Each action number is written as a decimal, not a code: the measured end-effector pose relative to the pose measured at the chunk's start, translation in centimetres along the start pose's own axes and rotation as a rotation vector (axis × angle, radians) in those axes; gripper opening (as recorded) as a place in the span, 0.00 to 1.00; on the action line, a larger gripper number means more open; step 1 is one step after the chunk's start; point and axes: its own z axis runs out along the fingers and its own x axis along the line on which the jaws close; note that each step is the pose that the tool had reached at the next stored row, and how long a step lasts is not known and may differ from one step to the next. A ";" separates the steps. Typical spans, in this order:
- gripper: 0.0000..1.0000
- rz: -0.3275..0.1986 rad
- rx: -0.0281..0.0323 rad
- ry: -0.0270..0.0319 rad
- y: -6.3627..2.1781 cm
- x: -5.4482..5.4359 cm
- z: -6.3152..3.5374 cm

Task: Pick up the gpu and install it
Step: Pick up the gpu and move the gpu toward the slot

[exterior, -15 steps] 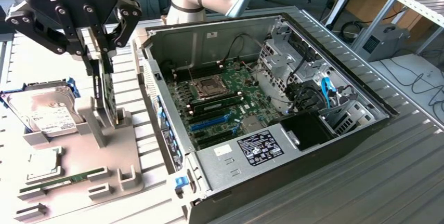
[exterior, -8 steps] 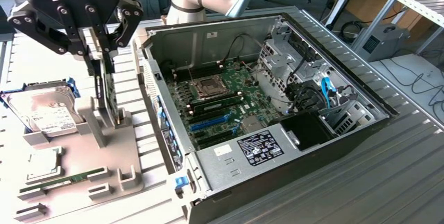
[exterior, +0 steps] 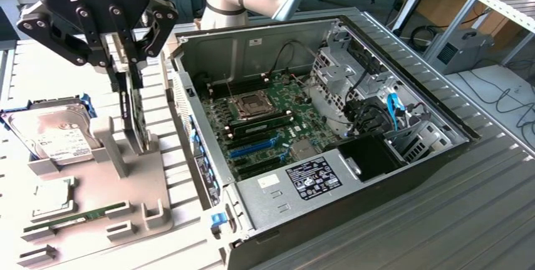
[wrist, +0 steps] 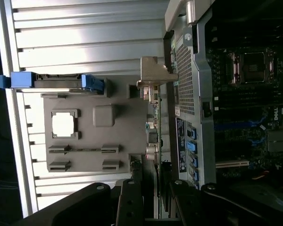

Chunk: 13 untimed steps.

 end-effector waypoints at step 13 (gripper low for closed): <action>0.27 -0.001 0.0230 -0.0017 0.37 -3.3 0.15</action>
